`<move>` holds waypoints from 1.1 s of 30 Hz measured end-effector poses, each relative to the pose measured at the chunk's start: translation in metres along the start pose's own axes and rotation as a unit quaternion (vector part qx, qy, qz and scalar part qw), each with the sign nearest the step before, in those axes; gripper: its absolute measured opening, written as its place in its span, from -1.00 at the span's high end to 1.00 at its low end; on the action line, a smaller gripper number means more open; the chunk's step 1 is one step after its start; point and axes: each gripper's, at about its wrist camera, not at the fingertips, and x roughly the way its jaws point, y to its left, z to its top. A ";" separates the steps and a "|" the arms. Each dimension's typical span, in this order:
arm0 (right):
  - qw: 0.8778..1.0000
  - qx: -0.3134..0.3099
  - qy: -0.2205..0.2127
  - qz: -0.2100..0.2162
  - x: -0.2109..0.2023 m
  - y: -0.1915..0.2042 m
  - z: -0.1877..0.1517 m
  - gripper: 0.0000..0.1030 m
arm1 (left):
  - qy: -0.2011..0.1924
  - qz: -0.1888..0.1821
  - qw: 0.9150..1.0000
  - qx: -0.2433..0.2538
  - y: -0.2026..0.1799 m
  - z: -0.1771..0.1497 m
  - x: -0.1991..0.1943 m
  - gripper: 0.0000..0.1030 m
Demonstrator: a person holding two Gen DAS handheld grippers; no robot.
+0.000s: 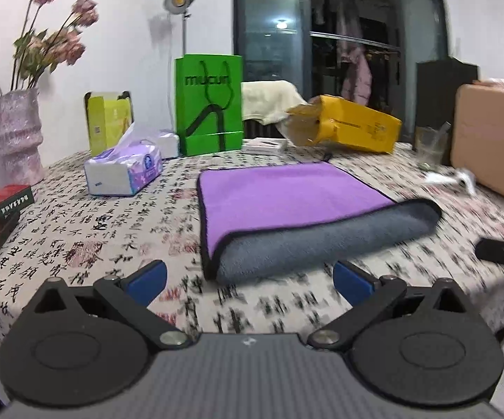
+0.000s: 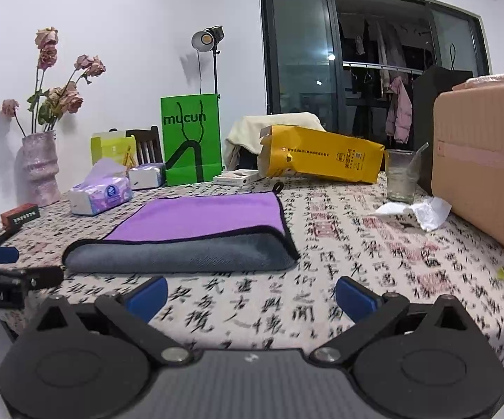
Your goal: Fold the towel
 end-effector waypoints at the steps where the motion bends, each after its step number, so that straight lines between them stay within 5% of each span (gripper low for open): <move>1: 1.000 -0.001 0.002 0.000 0.004 -0.002 0.002 -0.99 | 0.000 0.005 1.000 -0.008 0.003 0.003 0.004 -1.00; 5: 1.000 -0.005 0.014 0.010 0.025 -0.010 0.013 -0.95 | -0.003 0.002 1.000 -0.021 0.012 0.015 0.023 -0.98; 10: 0.999 -0.022 0.030 0.031 0.056 -0.019 0.031 -0.73 | 0.018 -0.025 0.999 -0.017 0.019 0.023 0.046 -0.44; 15: 0.997 -0.028 0.052 0.055 0.090 -0.027 0.044 -0.43 | 0.051 -0.048 0.997 -0.009 0.023 0.024 0.065 -0.22; 23: 0.992 -0.038 0.092 0.079 0.133 -0.037 0.055 -0.37 | 0.083 -0.067 0.993 0.046 0.021 0.022 0.080 0.51; 25: 0.989 -0.046 0.106 0.088 0.141 -0.038 0.056 0.02 | 0.085 -0.066 0.993 0.047 0.023 0.025 0.082 0.85; 27: 0.986 -0.052 0.121 0.102 0.149 -0.038 0.057 0.78 | 0.087 -0.072 0.993 0.040 0.027 0.029 0.084 0.86; 33: 0.984 -0.065 0.124 0.108 0.162 -0.041 0.067 0.86 | 0.066 -0.067 0.995 0.029 0.034 0.050 0.097 0.88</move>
